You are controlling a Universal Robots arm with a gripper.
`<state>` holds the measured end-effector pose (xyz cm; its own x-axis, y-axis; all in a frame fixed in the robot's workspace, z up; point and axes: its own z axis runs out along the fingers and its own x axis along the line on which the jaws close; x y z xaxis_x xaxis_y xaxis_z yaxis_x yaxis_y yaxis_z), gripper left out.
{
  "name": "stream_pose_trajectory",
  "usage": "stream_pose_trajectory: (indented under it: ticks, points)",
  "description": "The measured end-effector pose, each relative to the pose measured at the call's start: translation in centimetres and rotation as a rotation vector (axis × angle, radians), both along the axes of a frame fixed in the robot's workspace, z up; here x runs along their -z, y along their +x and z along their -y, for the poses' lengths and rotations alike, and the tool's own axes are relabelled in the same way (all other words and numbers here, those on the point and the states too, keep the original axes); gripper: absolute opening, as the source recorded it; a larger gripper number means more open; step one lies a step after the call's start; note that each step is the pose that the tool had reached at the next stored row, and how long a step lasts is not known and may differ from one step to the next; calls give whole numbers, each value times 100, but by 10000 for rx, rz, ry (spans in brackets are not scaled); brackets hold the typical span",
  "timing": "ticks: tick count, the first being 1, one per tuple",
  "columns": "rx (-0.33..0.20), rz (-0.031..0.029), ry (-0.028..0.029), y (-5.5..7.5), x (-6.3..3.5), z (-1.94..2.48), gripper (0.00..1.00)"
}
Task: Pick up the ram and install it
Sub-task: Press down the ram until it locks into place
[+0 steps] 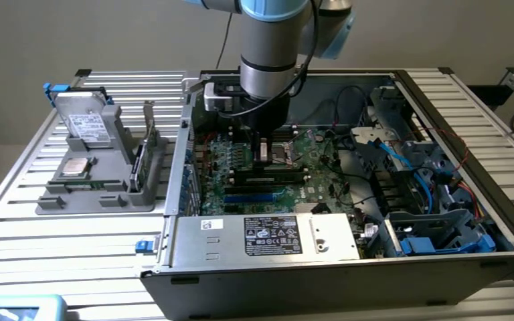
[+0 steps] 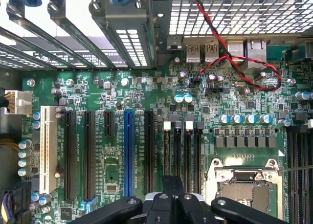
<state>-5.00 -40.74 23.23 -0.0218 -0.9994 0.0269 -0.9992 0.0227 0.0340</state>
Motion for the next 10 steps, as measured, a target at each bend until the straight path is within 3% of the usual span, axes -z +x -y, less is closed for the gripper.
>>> stream_pose_trajectory:
  ticks: [5,10]
  points:
    - [1,-24,-131,0,0,1,11]
    - [-2,-13,-144,0,7,1,11]
